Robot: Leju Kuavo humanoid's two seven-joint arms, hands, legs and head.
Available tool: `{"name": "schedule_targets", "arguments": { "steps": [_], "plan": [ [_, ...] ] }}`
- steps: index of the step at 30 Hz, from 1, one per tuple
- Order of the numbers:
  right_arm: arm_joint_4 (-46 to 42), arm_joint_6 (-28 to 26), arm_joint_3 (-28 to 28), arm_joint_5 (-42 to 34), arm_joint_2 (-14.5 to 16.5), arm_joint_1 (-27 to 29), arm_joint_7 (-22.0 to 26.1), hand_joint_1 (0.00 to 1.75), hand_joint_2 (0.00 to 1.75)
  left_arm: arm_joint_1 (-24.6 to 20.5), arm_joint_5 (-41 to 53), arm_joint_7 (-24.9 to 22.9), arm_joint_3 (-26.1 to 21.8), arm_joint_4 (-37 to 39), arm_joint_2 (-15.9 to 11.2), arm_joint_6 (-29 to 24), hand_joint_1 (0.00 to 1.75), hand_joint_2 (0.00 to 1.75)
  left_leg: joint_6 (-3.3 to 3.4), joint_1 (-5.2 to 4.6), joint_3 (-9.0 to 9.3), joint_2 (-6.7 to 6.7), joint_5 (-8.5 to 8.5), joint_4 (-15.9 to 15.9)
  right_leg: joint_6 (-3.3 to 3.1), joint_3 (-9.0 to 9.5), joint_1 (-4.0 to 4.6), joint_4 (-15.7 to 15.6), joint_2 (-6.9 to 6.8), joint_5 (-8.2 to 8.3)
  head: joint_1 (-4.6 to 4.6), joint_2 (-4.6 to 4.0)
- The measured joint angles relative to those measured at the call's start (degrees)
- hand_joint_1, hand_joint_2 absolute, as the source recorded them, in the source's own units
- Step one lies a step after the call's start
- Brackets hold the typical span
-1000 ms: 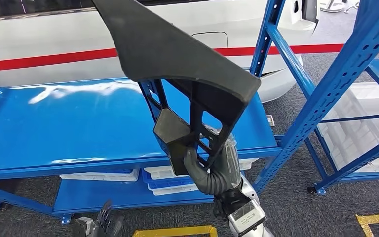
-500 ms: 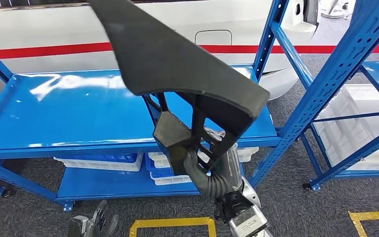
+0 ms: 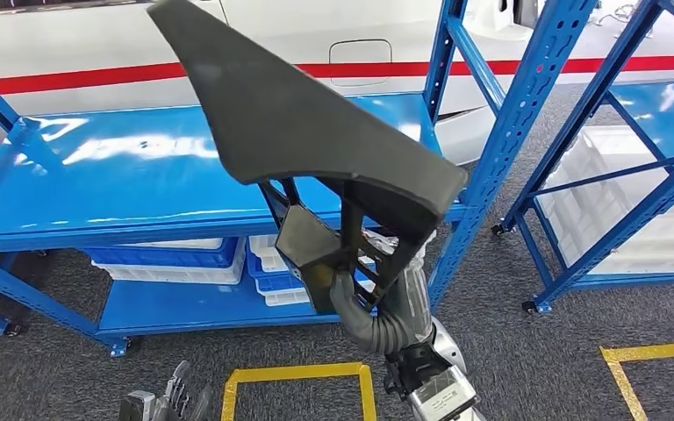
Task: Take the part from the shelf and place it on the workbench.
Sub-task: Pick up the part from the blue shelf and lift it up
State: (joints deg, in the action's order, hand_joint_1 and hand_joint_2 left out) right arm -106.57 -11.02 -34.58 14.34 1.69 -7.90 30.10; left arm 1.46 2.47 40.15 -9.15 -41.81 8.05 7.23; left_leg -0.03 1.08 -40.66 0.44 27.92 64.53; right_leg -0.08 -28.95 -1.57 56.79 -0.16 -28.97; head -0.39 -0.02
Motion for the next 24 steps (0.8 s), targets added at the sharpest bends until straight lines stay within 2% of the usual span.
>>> {"name": "schedule_targets", "arguments": {
  "steps": [1,2,3,4,5,6,7,8,9,10,12,13,14,16,17,18,19,20,21,22,23,24],
  "plan": [
    [0.00,0.01,0.00,-0.01,0.01,0.03,0.01,1.75,1.75,0.04,0.00,0.00,0.00,-0.06,0.02,0.01,0.00,1.75,-0.20,0.07,-0.92,-0.03,2.69,3.84,-0.26,-0.58,0.10,0.05,-0.03,0.59,-0.04,0.00],
    [0.00,0.01,0.00,-0.03,0.02,0.07,0.02,1.75,1.75,0.06,0.00,0.00,0.00,-0.07,0.04,0.01,0.00,1.75,-0.34,0.15,-1.43,-0.04,4.16,7.13,-0.27,-1.25,0.20,0.12,-0.06,1.13,-0.04,0.00],
    [0.00,0.02,0.00,-0.04,0.02,0.12,0.02,1.75,1.75,0.09,0.00,0.00,0.00,-0.07,0.04,0.00,0.00,1.75,-0.42,0.23,-1.29,-0.04,4.45,9.10,-0.21,-1.90,0.28,0.18,-0.06,1.64,-0.03,0.00],
    [0.00,0.02,0.00,-0.04,0.01,0.16,0.02,1.75,1.75,0.11,0.00,0.00,-0.01,-0.07,0.05,0.00,0.00,1.75,-0.42,0.31,-0.18,-0.04,3.68,9.16,-0.06,-2.51,0.33,0.23,-0.07,2.08,-0.04,0.00],
    [0.00,0.02,0.00,-0.05,0.01,0.18,0.02,1.75,1.75,0.12,0.00,0.00,-0.02,-0.10,0.07,0.00,0.00,1.75,-0.37,0.41,2.12,-0.05,2.33,6.92,0.14,-3.02,0.34,0.27,-0.05,2.49,-0.04,0.00],
    [0.00,0.02,0.01,-0.05,0.02,0.19,0.02,1.75,1.75,0.11,0.00,0.00,-0.02,-0.19,0.08,0.01,0.00,1.75,-0.31,0.53,5.13,-0.09,1.24,3.26,0.34,-3.37,0.36,0.30,-0.04,2.86,-0.05,0.00],
    [-0.01,0.02,0.02,-0.05,0.04,0.17,0.02,1.75,1.75,0.05,0.00,0.00,-0.03,-0.34,0.11,0.01,0.00,1.75,-0.24,0.54,8.22,-0.26,0.77,-0.93,0.65,-3.68,0.46,0.33,-0.03,3.20,-0.05,0.00],
    [-0.01,0.03,0.03,-0.05,0.06,0.13,0.03,1.75,1.75,-0.03,0.00,0.00,-0.03,-0.53,0.14,0.01,0.00,1.75,-0.16,0.47,10.52,-0.46,0.75,-4.30,1.01,-3.92,0.53,0.33,-0.03,3.55,0.00,0.00],
    [-0.02,0.03,0.04,-0.06,0.09,0.06,0.04,1.75,1.75,-0.09,0.00,0.00,-0.03,-0.71,0.17,0.01,0.00,1.75,-0.05,0.28,11.66,-0.65,1.08,-6.28,1.44,-4.09,0.59,0.35,-0.06,3.89,0.03,0.00],
    [-0.02,0.04,0.04,-0.07,0.10,0.01,0.08,1.75,1.75,-0.10,0.00,0.01,-0.04,-0.84,0.21,0.01,0.00,1.75,0.18,-0.05,11.91,-0.81,1.23,-7.11,1.93,-4.27,0.55,0.32,-0.12,4.28,0.04,0.00],
    [-0.01,0.11,0.04,-0.10,0.06,-0.07,0.17,1.75,1.75,0.17,0.00,0.01,-0.13,-0.99,0.28,0.01,0.00,1.75,1.15,-0.49,11.16,-0.59,0.45,-7.31,2.76,-4.81,0.38,0.55,-0.19,4.67,0.04,0.00],
    [0.01,0.18,0.03,-0.15,0.01,-0.08,0.26,1.75,1.75,0.35,0.00,0.01,-0.25,-1.14,0.32,0.01,0.00,1.75,1.80,-0.64,10.61,-0.41,-0.14,-7.41,2.77,-5.54,0.34,1.40,-0.17,3.89,0.03,0.00],
    [0.05,0.27,0.01,-0.24,-0.07,-0.09,0.32,1.75,1.75,0.49,-0.01,0.01,-0.41,-1.37,0.36,0.01,0.00,1.75,2.42,-0.73,9.96,-0.21,-0.81,-7.53,2.48,-6.52,0.40,3.08,-0.14,2.30,0.16,0.00],
    [0.19,0.50,-0.03,-0.52,-0.25,-0.12,0.43,1.75,1.75,0.61,-0.02,0.00,-0.76,-1.96,0.42,0.01,0.00,1.75,3.32,-1.09,8.29,-0.05,-2.13,-7.55,1.26,-9.06,0.54,9.75,-0.06,-2.83,0.44,0.00],
    [0.28,0.61,-0.05,-0.69,-0.34,-0.12,0.45,1.75,1.75,0.65,-0.02,0.00,-0.88,-2.17,0.46,0.00,0.00,1.75,3.58,-1.34,7.37,-0.02,-2.82,-7.53,0.89,-9.99,0.66,13.58,-0.04,-4.84,0.58,0.00],
    [0.39,0.69,-0.06,-0.82,-0.43,-0.13,0.47,1.75,1.75,0.72,-0.02,0.00,-0.96,-2.33,0.51,-0.01,0.00,1.75,3.77,-1.60,6.37,0.00,-3.55,-7.51,0.79,-10.36,0.81,16.57,-0.02,-5.95,0.62,0.00],
    [0.49,0.73,-0.07,-0.91,-0.50,-0.13,0.48,1.75,1.75,0.79,-0.02,0.00,-1.01,-2.43,0.57,-0.01,0.00,1.75,3.85,-1.83,5.42,0.02,-4.28,-7.49,0.95,-9.84,1.02,17.79,-0.01,-5.84,0.61,0.00],
    [0.57,0.74,-0.07,-0.96,-0.56,-0.12,0.48,1.75,1.75,0.86,-0.01,0.00,-1.05,-2.50,0.61,-0.02,0.00,1.75,3.89,-2.02,4.48,0.03,-5.01,-7.46,1.23,-8.23,1.29,16.86,-0.01,-4.79,0.60,0.00],
    [0.63,0.74,-0.07,-0.97,-0.59,-0.15,0.48,1.75,1.75,0.90,-0.01,0.00,-1.08,-2.57,0.64,-0.02,0.00,1.75,3.87,-2.15,3.67,0.03,-5.70,-7.45,1.37,-5.80,1.63,14.21,-0.02,-3.52,0.60,0.00],
    [0.65,0.74,-0.07,-0.96,-0.60,-0.22,0.49,1.75,1.75,0.92,0.00,0.00,-1.11,-2.69,0.71,-0.02,0.00,1.75,3.79,-2.24,2.99,0.00,-6.38,-7.41,1.22,-2.45,2.03,10.09,-0.04,-2.72,0.60,0.00],
    [0.65,0.75,-0.08,-0.96,-0.58,-0.36,0.50,1.75,1.75,0.93,0.00,0.00,-1.14,-2.82,0.77,-0.02,0.00,1.75,3.66,-2.36,2.45,-0.02,-7.02,-7.34,0.85,0.97,2.44,5.34,-0.07,-2.56,0.62,0.00],
    [0.65,0.75,-0.08,-0.96,-0.53,-0.51,0.53,1.75,1.75,0.95,0.00,0.01,-1.15,-2.93,0.86,-0.02,0.00,1.75,3.46,-2.44,2.10,0.00,-7.67,-7.33,0.44,3.38,2.77,1.60,-0.05,-2.91,0.55,0.00]
  ]
}}
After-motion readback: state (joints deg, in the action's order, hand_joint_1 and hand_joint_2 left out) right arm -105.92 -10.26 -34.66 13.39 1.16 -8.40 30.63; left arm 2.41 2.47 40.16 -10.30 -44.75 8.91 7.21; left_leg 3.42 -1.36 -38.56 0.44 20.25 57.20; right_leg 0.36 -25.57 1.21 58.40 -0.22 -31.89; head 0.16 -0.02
